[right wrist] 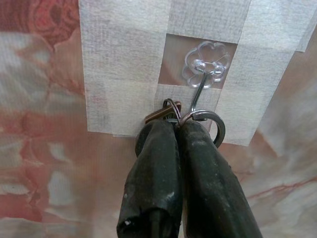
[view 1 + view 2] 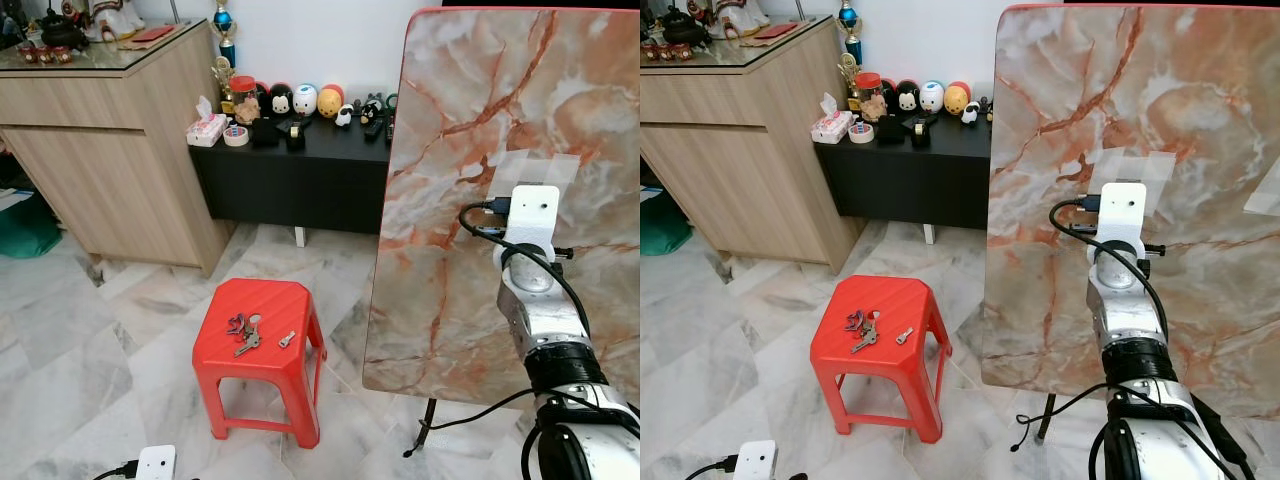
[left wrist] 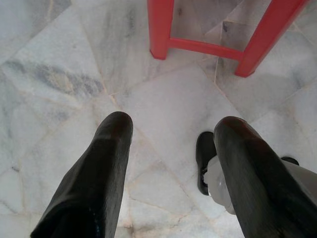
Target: Hang keys on a hook
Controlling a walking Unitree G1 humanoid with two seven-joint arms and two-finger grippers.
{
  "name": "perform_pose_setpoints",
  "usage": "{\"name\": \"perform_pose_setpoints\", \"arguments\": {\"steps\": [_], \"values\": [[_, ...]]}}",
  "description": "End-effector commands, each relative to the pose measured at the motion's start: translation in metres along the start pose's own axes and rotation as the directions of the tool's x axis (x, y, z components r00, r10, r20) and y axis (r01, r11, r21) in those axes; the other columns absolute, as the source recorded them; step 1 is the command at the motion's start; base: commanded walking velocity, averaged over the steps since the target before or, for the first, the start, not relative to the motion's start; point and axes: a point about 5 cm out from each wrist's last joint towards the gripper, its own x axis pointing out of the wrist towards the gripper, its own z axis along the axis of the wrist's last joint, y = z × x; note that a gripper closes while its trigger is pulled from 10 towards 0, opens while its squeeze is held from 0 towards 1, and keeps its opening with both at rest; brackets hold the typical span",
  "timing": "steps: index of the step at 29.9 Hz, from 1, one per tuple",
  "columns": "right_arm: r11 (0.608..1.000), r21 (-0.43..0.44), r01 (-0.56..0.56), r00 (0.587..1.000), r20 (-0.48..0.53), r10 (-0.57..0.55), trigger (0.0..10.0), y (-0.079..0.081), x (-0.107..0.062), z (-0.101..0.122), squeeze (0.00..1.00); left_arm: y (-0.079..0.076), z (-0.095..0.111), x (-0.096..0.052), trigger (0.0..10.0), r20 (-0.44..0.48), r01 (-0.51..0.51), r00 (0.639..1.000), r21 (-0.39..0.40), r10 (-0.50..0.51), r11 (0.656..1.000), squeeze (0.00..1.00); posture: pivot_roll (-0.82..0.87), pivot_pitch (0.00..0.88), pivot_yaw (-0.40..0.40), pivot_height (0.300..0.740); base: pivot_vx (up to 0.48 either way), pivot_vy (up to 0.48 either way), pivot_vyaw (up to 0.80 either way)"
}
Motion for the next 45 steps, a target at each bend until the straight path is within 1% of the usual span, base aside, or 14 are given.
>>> {"name": "perform_pose_setpoints", "arguments": {"steps": [1, 21, 22, 23, 25, 26, 29, 31, 33, 36, 37, 39, 40, 45], "values": [[1.000, 0.021, -0.020, 1.000, -0.003, 0.020, 10.0, 0.002, 0.002, 0.008, 0.00, 0.001, -0.003, -0.001, 10.0, -0.016, 0.002, 1.000, 0.019, -0.002, 1.000, 0.00, 0.03, 0.000, 0.032, 0.740, 0.000, 0.000, 0.00], [0.996, 0.079, -0.048, 0.999, -0.009, 0.049, 10.0, 0.002, 0.006, 0.017, 0.00, 0.002, -0.004, -0.001, 10.0, -0.020, 0.003, 1.000, 0.021, -0.002, 1.000, 0.00, 0.02, 0.000, 0.034, 0.740, 0.000, 0.000, 0.00], [0.995, 0.081, -0.054, 0.998, -0.006, 0.055, 10.0, 0.002, 0.006, 0.018, 0.07, 0.002, -0.004, -0.001, 10.0, -0.021, 0.002, 1.000, 0.021, -0.002, 1.000, 0.00, 0.02, 0.000, 0.034, 0.740, 0.000, 0.000, 0.00], [0.995, 0.081, -0.054, 0.998, -0.006, 0.055, 10.0, 0.002, 0.006, 0.018, 0.07, 0.002, -0.004, -0.001, 10.0, -0.021, 0.002, 1.000, 0.021, -0.002, 1.000, 0.00, 0.02, 0.000, 0.034, 0.740, 0.000, 0.000, 0.00], [0.995, 0.080, -0.058, 0.998, -0.004, 0.058, 10.0, 0.003, 0.006, 0.019, 0.84, 0.002, -0.003, -0.001, 10.0, -0.021, 0.002, 1.000, 0.021, -0.002, 1.000, 0.00, 0.02, 0.000, 0.034, 0.740, 0.000, 0.000, 0.00], [0.995, 0.080, -0.058, 0.998, -0.003, 0.059, 10.0, 0.003, 0.006, 0.019, 0.85, 0.002, -0.003, -0.001, 10.0, -0.021, 0.002, 1.000, 0.021, -0.002, 1.000, 0.00, 0.03, 0.000, 0.033, 0.740, 0.000, 0.000, 0.00], [0.995, 0.080, -0.060, 0.998, 0.004, 0.060, 10.0, 0.004, 0.006, 0.020, 0.84, 0.001, -0.003, 0.000, 10.0, -0.021, 0.001, 1.000, 0.021, -0.001, 1.000, 0.00, 0.03, 0.000, 0.033, 0.740, 0.000, 0.000, 0.00], [0.995, 0.079, -0.059, 0.998, 0.006, 0.059, 10.0, 0.004, 0.006, 0.020, 0.79, 0.001, -0.003, 0.000, 10.0, -0.021, 0.001, 1.000, 0.021, -0.001, 1.000, 0.00, 0.03, 0.000, 0.033, 0.740, 0.000, 0.000, 0.00], [0.995, 0.081, -0.056, 0.998, 0.010, 0.056, 10.0, 0.004, 0.006, 0.021, 0.68, 0.001, -0.002, 0.000, 10.0, -0.021, 0.001, 1.000, 0.021, -0.001, 1.000, 0.00, 0.03, 0.000, 0.034, 0.740, 0.000, 0.000, 0.00], [0.995, 0.081, -0.060, 0.998, 0.017, 0.059, 10.0, 0.004, 0.006, 0.022, 0.65, 0.002, -0.002, 0.000, 10.0, -0.021, 0.001, 1.000, 0.021, 0.000, 1.000, 0.00, 0.03, 0.000, 0.034, 0.740, 0.000, 0.000, 0.00], [0.995, 0.081, -0.061, 0.998, 0.019, 0.060, 10.0, 0.004, 0.006, 0.023, 0.52, 0.002, -0.002, 0.000, 10.0, -0.021, 0.001, 1.000, 0.022, 0.000, 1.000, 0.00, 0.03, 0.000, 0.034, 0.740, 0.000, 0.000, 0.00], [0.995, 0.081, -0.061, 0.998, 0.021, 0.060, 10.0, 0.004, 0.006, 0.023, 0.52, 0.002, -0.002, 0.000, 10.0, -0.021, 0.000, 1.000, 0.022, 0.000, 1.000, 0.00, 0.03, 0.000, 0.034, 0.740, 0.000, 0.000, 0.00], [0.995, 0.082, -0.060, 0.998, 0.025, 0.058, 10.0, 0.005, 0.006, 0.023, 0.00, 0.002, -0.002, 0.000, 10.0, -0.020, 0.000, 1.000, 0.022, 0.000, 1.000, 0.00, 0.03, 0.000, 0.036, 0.740, 0.000, 0.000, 0.00], [0.993, 0.092, -0.069, 0.997, 0.049, 0.065, 10.0, 0.006, 0.003, 0.024, 0.00, 0.003, -0.002, 0.000, 10.0, -0.021, -0.002, 1.000, 0.023, 0.002, 1.000, 0.00, 0.03, 0.000, 0.037, 0.740, 0.000, 0.000, 0.00]]}}
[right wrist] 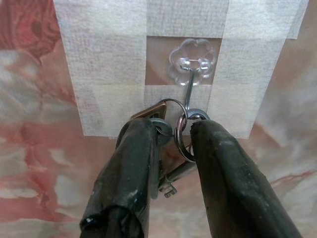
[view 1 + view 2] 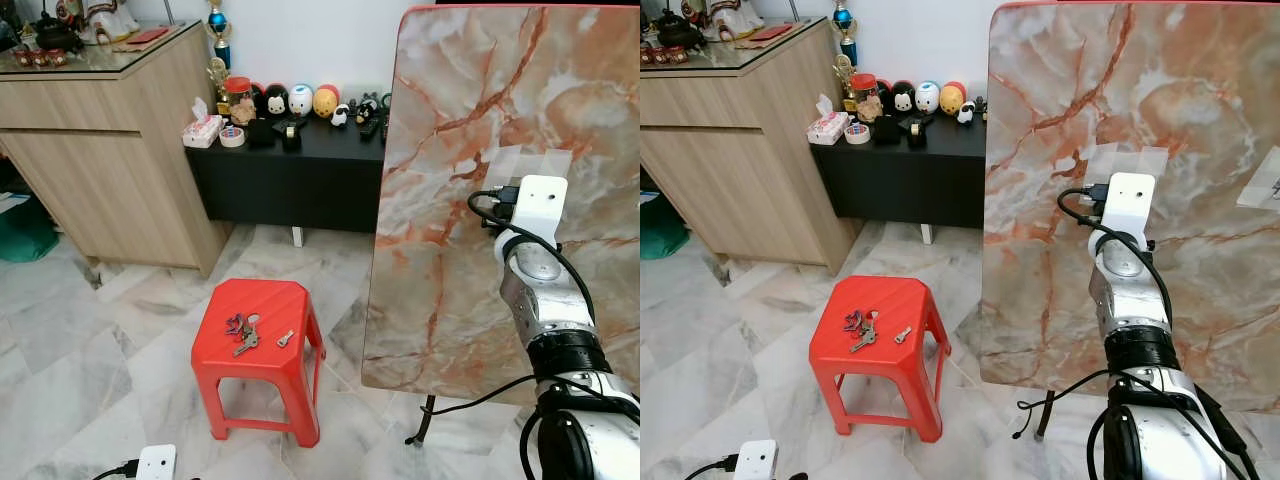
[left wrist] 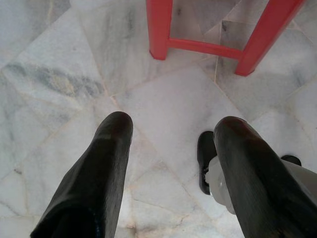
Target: Hang keys on a hook
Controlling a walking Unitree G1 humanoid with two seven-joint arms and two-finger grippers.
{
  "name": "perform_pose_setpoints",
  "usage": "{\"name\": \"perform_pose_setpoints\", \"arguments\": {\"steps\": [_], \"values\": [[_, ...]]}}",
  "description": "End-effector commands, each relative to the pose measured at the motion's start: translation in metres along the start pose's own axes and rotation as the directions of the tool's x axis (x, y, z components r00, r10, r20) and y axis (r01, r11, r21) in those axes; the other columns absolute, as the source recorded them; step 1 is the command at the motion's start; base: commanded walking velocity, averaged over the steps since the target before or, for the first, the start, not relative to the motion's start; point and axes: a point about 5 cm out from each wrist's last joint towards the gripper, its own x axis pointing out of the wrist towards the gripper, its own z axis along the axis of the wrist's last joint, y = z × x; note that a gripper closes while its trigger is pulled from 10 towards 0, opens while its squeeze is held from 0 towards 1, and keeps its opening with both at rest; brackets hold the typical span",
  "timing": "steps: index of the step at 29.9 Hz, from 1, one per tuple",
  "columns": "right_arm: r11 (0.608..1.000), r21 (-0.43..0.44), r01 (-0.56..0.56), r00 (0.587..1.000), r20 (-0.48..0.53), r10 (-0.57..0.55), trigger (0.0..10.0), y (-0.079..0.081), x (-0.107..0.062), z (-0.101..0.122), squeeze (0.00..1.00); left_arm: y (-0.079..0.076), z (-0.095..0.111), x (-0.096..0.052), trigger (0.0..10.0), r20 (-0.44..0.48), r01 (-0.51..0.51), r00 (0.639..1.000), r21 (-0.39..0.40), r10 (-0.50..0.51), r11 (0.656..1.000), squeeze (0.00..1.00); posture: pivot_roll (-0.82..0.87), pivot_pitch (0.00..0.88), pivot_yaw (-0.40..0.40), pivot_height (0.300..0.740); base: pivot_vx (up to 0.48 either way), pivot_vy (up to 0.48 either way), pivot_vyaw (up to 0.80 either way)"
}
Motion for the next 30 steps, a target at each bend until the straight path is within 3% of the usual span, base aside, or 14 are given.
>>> {"name": "perform_pose_setpoints", "arguments": {"steps": [1, 18, 20, 30], "values": [[0.999, 0.012, -0.033, 0.997, 0.068, 0.032, 10.0, 0.006, -0.001, 0.014, 0.00, 0.003, -0.003, -0.001, 10.0, -0.022, -0.003, 1.000, 0.021, 0.004, 1.000, 0.00, 0.03, 0.000, 0.037, 0.740, 0.000, 0.000, 0.00], [0.998, -0.003, -0.063, 0.997, 0.052, 0.063, 10.0, 0.006, -0.018, 0.003, 0.00, 0.003, -0.005, -0.001, 10.0, -0.026, 0.001, 1.000, 0.020, -0.001, 1.000, 0.00, 0.02, 0.000, 0.035, 0.740, 0.000, 0.000, 0.00], [0.997, 0.039, -0.074, 0.997, 0.036, 0.072, 10.0, 0.007, -0.021, 0.000, 0.00, 0.002, -0.005, -0.001, 10.0, -0.027, 0.002, 1.000, 0.020, -0.001, 1.000, 0.00, 0.02, 0.000, 0.034, 0.740, 0.000, 0.000, 0.00], [0.994, 0.044, -0.096, 0.995, 0.023, 0.095, 10.0, 0.006, -0.033, -0.013, 0.00, 0.001, -0.006, -0.001, 10.0, -0.030, 0.005, 1.000, 0.022, -0.004, 1.000, 0.00, 0.02, 0.000, 0.029, 0.740, 0.000, 0.000, 0.00]]}}
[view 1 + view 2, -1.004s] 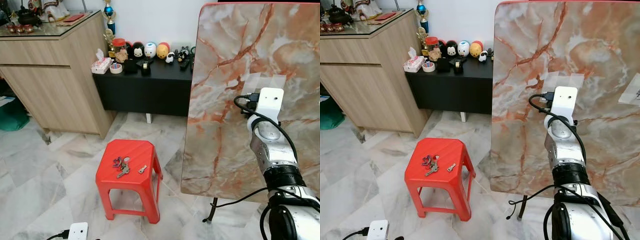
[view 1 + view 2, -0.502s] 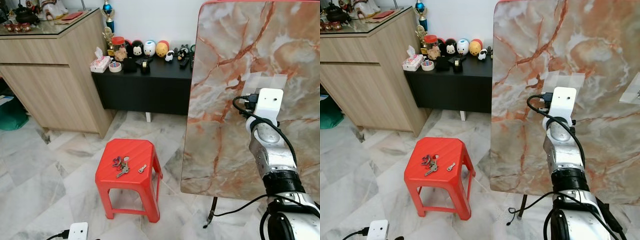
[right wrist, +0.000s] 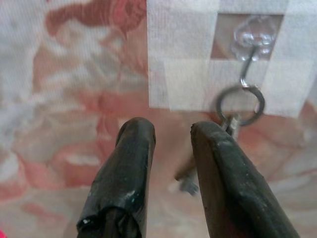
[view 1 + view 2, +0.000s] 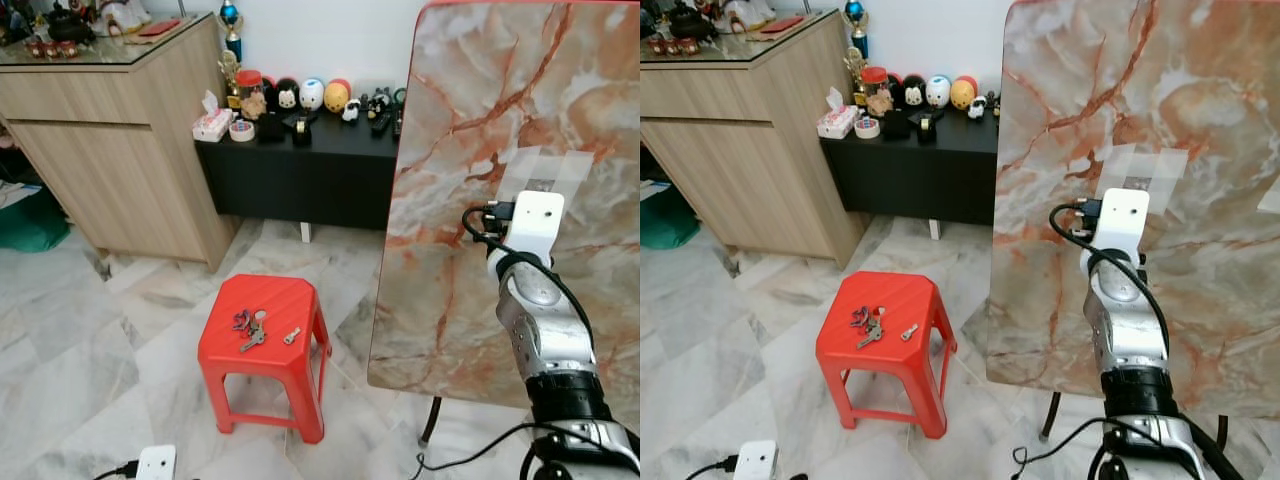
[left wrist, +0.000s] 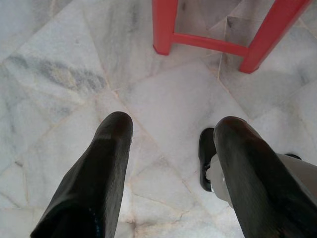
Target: Hang keys on a hook
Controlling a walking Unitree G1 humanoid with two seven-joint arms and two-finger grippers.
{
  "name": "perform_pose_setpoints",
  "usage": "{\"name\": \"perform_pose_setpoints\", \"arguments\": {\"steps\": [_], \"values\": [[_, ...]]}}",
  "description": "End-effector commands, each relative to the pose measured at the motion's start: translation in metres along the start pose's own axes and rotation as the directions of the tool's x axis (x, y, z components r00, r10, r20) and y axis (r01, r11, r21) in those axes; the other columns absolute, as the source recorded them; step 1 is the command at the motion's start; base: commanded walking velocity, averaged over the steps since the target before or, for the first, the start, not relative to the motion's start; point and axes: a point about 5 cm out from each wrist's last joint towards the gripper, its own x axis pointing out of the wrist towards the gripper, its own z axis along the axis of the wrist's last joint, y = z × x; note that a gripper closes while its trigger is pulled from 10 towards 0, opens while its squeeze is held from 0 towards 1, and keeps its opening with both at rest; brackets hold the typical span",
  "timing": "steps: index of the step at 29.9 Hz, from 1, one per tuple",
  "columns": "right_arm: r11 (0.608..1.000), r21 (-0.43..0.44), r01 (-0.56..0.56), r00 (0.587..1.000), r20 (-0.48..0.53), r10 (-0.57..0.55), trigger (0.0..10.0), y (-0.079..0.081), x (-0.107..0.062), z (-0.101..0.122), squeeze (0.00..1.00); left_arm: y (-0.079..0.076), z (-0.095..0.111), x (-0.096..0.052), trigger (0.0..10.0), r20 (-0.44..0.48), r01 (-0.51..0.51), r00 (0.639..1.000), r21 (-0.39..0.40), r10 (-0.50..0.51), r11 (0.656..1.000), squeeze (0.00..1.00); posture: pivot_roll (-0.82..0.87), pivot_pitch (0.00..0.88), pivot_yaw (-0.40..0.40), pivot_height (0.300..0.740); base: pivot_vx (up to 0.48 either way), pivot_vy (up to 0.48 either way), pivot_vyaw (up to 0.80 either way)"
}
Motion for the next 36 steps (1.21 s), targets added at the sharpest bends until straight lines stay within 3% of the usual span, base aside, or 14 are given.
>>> {"name": "perform_pose_setpoints", "arguments": {"steps": [1, 5, 11, 12, 15, 17, 21, 23, 24, 26, 28, 29, 34, 36], "values": [[1.000, 0.005, -0.015, 1.000, 0.001, 0.015, 10.0, 0.003, -0.002, 0.001, 0.00, 0.001, -0.006, -0.001, 10.0, -0.027, 0.002, 1.000, 0.021, -0.002, 1.000, 0.00, 0.02, 0.000, 0.029, 0.740, 0.000, 0.000, 0.00], [0.998, 0.016, -0.054, 0.990, -0.129, 0.055, 10.0, 0.005, -0.016, -0.047, 0.00, 0.001, -0.006, -0.002, 10.0, -0.024, 0.002, 1.000, 0.020, -0.001, 1.000, 0.00, 0.01, 0.000, 0.026, 0.740, 0.000, 0.000, 0.00], [0.998, 0.001, -0.057, 0.988, -0.146, 0.057, 10.0, 0.005, -0.019, -0.054, 0.00, 0.001, -0.006, -0.002, 10.0, -0.024, 0.002, 1.000, 0.020, -0.002, 1.000, 0.00, 0.02, 0.000, 0.022, 0.740, 0.000, 0.000, 0.00], [0.997, -0.033, -0.063, 0.976, -0.210, 0.055, 10.0, 0.003, -0.030, -0.076, 0.00, 0.001, -0.006, -0.001, 10.0, -0.023, 0.001, 1.000, 0.018, -0.001, 1.000, 0.00, 0.02, 0.000, 0.017, 0.740, 0.000, 0.000, 0.00], [0.997, -0.055, -0.063, 0.959, -0.280, 0.046, 10.0, -0.001, -0.039, -0.098, 0.00, 0.000, -0.006, -0.001, 10.0, -0.024, 0.000, 1.000, 0.018, 0.000, 1.000, 0.00, 0.02, 0.000, 0.017, 0.740, 0.000, 0.000, 0.00], [0.989, -0.139, -0.040, 0.933, -0.359, -0.013, 10.0, -0.015, -0.044, -0.135, 0.00, -0.001, -0.007, -0.001, 10.0, -0.028, 0.002, 1.000, 0.021, -0.001, 1.000, 0.00, 0.02, 0.000, 0.019, 0.740, 0.000, 0.000, 0.00], [0.985, -0.169, -0.046, 0.904, -0.425, -0.030, 10.0, -0.024, -0.054, -0.166, 0.00, -0.003, -0.007, -0.001, 10.0, -0.031, 0.004, 1.000, 0.022, -0.003, 1.000, 0.00, 0.01, 0.000, 0.022, 0.740, 0.000, 0.000, 0.00], [0.987, -0.154, -0.047, 0.882, -0.470, -0.031, 10.0, -0.026, -0.061, -0.179, 0.00, -0.003, -0.007, -0.001, 10.0, -0.031, 0.005, 1.000, 0.022, -0.004, 1.000, 0.00, 0.01, 0.000, 0.022, 0.740, 0.000, 0.000, 0.00], [0.991, -0.116, -0.059, 0.821, -0.571, -0.017, 10.0, -0.027, -0.081, -0.206, 0.00, -0.003, -0.006, -0.001, 10.0, -0.030, 0.006, 1.000, 0.024, -0.005, 1.000, 0.00, 0.01, 0.000, 0.025, 0.740, 0.000, 0.000, 0.00], [0.993, -0.104, -0.064, 0.801, -0.598, -0.011, 10.0, -0.027, -0.088, -0.215, 0.00, -0.002, -0.006, -0.001, 10.0, -0.029, 0.006, 1.000, 0.025, -0.005, 1.000, 0.00, 0.01, 0.000, 0.025, 0.740, 0.000, 0.000, 0.00], [0.998, -0.050, -0.035, 0.725, -0.689, -0.010, 10.0, -0.029, -0.113, -0.238, 0.00, -0.001, -0.004, -0.001, 10.0, -0.026, 0.005, 1.000, 0.028, -0.004, 1.000, 0.00, 0.01, 0.000, 0.027, 0.740, 0.000, 0.000, 0.00], [0.998, -0.050, -0.035, 0.725, -0.689, -0.010, 10.0, -0.029, -0.113, -0.238, 0.00, -0.001, -0.004, -0.001, 10.0, -0.026, 0.005, 1.000, 0.028, -0.004, 1.000, 0.00, 0.01, 0.000, 0.027, 0.740, 0.000, 0.000, 0.00], [0.998, -0.024, -0.062, 0.617, -0.787, 0.019, 10.0, -0.026, -0.150, -0.265, 0.00, -0.001, -0.003, 0.000, 10.0, -0.025, 0.008, 1.000, 0.034, -0.007, 0.999, 0.00, 0.02, 0.000, 0.033, 0.740, 0.000, 0.000, 0.00], [1.000, -0.001, -0.032, 0.609, -0.793, 0.018, 10.0, -0.025, -0.154, -0.268, 0.00, -0.001, -0.003, 0.000, 10.0, -0.025, 0.009, 1.000, 0.035, -0.008, 0.999, 0.00, 0.02, 0.000, 0.038, 0.740, 0.000, 0.000, 0.00]]}}
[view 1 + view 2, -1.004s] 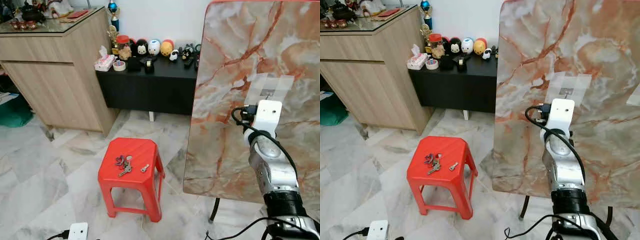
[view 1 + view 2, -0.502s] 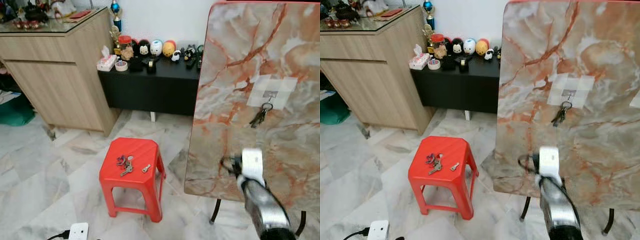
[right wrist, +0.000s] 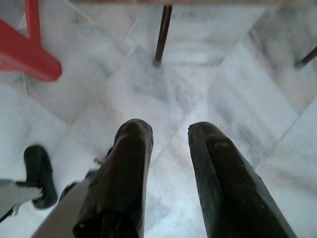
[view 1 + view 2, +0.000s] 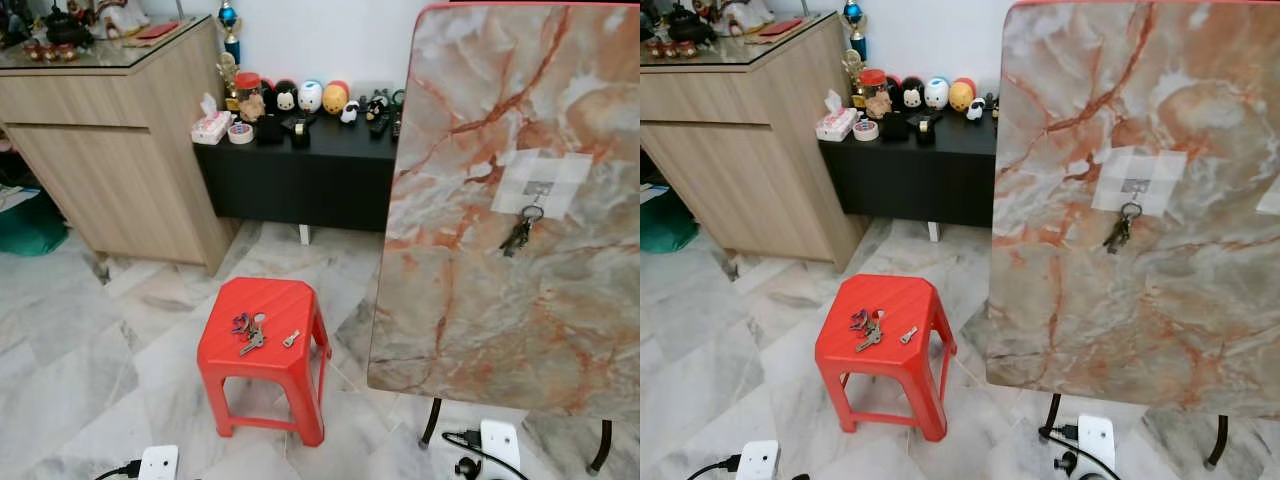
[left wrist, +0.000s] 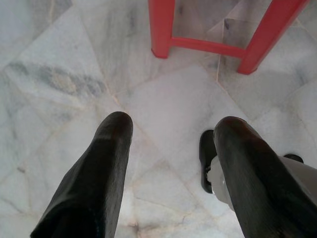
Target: Hang keys on a hook
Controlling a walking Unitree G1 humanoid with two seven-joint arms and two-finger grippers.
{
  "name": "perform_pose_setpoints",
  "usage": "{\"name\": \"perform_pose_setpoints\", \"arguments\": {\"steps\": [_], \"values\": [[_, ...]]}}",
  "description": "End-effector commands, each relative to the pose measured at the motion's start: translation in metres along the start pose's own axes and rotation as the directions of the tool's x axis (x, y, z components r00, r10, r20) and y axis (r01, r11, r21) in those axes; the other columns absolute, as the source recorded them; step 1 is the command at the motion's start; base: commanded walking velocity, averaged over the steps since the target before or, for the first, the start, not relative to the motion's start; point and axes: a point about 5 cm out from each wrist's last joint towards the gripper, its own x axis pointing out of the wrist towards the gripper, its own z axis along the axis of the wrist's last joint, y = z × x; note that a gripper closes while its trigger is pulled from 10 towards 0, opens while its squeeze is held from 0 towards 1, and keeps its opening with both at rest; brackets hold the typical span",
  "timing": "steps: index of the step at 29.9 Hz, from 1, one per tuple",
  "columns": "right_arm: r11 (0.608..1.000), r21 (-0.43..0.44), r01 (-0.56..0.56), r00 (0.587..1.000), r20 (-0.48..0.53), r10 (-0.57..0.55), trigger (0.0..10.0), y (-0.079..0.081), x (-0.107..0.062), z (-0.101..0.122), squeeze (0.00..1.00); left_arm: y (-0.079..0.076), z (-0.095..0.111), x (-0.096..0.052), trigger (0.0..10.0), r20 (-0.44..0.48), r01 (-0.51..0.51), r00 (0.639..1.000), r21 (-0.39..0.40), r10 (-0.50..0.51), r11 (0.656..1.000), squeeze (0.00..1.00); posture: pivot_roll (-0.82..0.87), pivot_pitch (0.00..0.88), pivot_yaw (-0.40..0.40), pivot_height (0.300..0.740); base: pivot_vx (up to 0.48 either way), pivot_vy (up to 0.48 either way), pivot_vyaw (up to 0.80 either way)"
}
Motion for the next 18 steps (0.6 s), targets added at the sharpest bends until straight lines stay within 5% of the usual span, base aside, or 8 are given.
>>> {"name": "perform_pose_setpoints", "arguments": {"steps": [1, 12, 18], "values": [[0.999, 0.048, -0.013, 1.000, -0.006, 0.013, 10.0, 0.0053, -0.0001, -0.0055, 0.00, 0.0024, -0.0041, -0.0010, 10.0, -0.025, -0.001, 1.000, 0.016, 0.001, 1.000, 0.00, 0.01, 0.000, 0.042, 0.740, 0.000, 0.000, 0.00], [0.994, 0.111, -0.014, 1.000, -0.008, 0.015, 10.0, 0.0086, -0.0001, -0.0096, 0.00, 0.0047, -0.0032, -0.0006, 10.0, -0.034, -0.009, 0.999, 0.038, 0.010, 0.999, 0.00, 0.01, 0.000, 0.048, 0.740, 0.000, 0.000, 0.00], [0.997, 0.075, -0.004, 1.000, -0.018, 0.006, 10.0, 0.0089, 0.0008, -0.0060, 0.00, 0.0066, -0.0017, -0.0001, 10.0, -0.038, -0.005, 0.999, 0.020, 0.005, 1.000, 0.00, 0.00, 0.000, 0.054, 0.740, 0.000, 0.000, 0.00]]}}
